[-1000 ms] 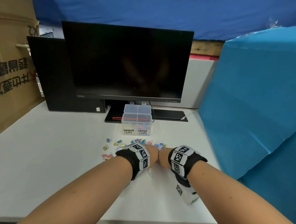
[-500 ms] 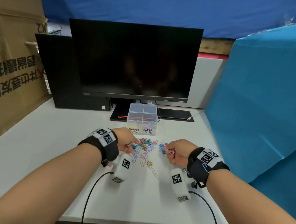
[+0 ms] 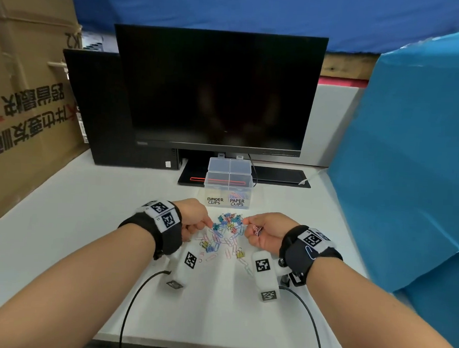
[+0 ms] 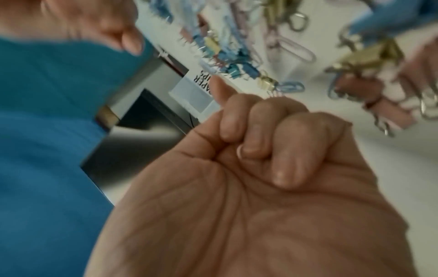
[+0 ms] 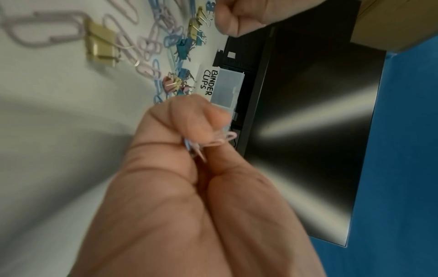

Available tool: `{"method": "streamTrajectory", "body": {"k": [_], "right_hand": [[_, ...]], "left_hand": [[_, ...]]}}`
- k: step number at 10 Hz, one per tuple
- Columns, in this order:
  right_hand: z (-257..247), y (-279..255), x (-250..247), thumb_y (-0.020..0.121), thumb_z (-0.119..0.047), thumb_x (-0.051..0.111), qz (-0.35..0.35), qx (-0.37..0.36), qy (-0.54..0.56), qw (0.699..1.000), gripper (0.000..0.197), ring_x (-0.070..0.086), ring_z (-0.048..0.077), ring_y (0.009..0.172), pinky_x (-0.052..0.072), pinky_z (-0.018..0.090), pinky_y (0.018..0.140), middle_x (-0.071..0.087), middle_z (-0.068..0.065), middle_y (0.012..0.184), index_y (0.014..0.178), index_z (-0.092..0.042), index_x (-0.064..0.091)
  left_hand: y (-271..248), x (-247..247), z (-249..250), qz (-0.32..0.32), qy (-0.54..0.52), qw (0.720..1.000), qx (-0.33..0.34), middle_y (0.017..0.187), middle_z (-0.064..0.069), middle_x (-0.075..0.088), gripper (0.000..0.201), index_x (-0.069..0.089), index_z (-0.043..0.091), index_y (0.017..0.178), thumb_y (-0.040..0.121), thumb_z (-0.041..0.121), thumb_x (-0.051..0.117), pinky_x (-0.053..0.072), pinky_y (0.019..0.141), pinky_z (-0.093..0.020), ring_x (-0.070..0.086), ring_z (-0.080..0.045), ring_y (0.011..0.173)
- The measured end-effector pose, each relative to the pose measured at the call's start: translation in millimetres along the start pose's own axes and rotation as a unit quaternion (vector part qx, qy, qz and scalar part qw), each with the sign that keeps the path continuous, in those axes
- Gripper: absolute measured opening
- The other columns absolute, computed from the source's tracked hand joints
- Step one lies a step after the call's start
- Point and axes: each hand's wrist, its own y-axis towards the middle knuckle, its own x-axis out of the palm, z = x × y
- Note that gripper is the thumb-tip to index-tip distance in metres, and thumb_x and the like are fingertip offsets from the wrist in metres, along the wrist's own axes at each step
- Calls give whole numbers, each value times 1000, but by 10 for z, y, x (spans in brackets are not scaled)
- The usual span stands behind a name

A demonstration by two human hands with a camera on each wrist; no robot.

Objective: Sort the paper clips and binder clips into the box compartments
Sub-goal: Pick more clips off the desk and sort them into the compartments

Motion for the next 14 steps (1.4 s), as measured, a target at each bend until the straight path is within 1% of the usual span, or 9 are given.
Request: {"method": "streamTrajectory", "body": {"k": [1, 3, 4, 6, 7, 9, 12, 13, 14], "right_hand": [[-32, 75, 85, 96, -4, 41, 27, -21, -136, 990, 18, 38, 10, 44, 30, 18, 40, 40, 3, 62, 87, -3, 56], [-26, 8, 351, 85, -48, 62, 48, -102, -777, 619, 50, 56, 22, 92, 43, 26, 70, 63, 9, 112, 115, -9, 56], [10, -6, 323, 77, -57, 65, 22, -80, -801, 593, 80, 53, 26, 120, 44, 33, 94, 54, 9, 132, 136, -9, 41], [80, 104, 520, 93, -32, 50, -10, -91, -821, 563, 32, 61, 25, 98, 50, 32, 85, 63, 9, 101, 111, -8, 62], [111, 135, 532, 96, -21, 48, 6, -113, -816, 567, 31, 63, 30, 104, 49, 37, 91, 65, 14, 119, 120, -7, 60], [132, 62, 551, 94, -20, 49, 28, -151, -829, 537, 30, 43, 22, 65, 44, 36, 73, 54, 8, 78, 118, -6, 61], [85, 121, 490, 94, -20, 46, 23, -138, -806, 575, 10, 27, 9, 53, 27, 23, 50, 32, -5, 63, 97, -21, 55], [-61, 134, 392, 96, -19, 39, 17, -89, -650, 755, 7, 32, 4, 54, 30, 14, 47, 36, -8, 66, 94, -20, 45], [-171, 15, 227, 89, -11, 37, 7, -21, -347, 938, 14, 25, 8, 39, 19, 14, 35, 38, -2, 54, 79, -19, 43]], "left_hand": [[-4, 68, 38, 73, 252, 961, 92, 97, -12, 67, 29, 66, 4, 104, 90, 28, 57, 47, 70, -28, 57, -21, 78], [48, 40, 30, 59, 355, 915, 185, 95, 2, 54, 38, 60, 24, 111, 78, 7, 65, 45, 67, -24, 51, -15, 80], [61, 20, 68, 37, 398, 893, 208, 82, 11, 43, 46, 58, 26, 116, 76, 6, 71, 42, 66, -23, 46, -14, 80], [197, 162, 53, 42, 392, 892, 222, 90, 8, 47, 26, 59, 19, 101, 79, 20, 72, 37, 74, -24, 46, -14, 85], [236, 244, 87, 47, 413, 885, 212, 83, 4, 51, 13, 52, 20, 86, 85, 21, 65, 37, 66, -21, 48, -17, 82], [187, 343, 140, 46, 465, 869, 161, 113, -11, 64, 28, 58, 10, 121, 94, 16, 50, 47, 89, -29, 59, -25, 97], [77, 313, 128, 50, 462, 872, 151, 97, -10, 65, 36, 60, 1, 120, 99, 23, 41, 43, 85, -30, 54, -22, 92], [-28, 198, 166, 21, 447, 886, 121, 77, -6, 53, 37, 61, 1, 110, 101, 28, 37, 40, 81, -31, 49, -21, 87], [-64, 67, 119, 24, 363, 924, 119, 97, -7, 60, 38, 57, 0, 118, 101, 28, 38, 46, 86, -32, 59, -24, 93]]}}
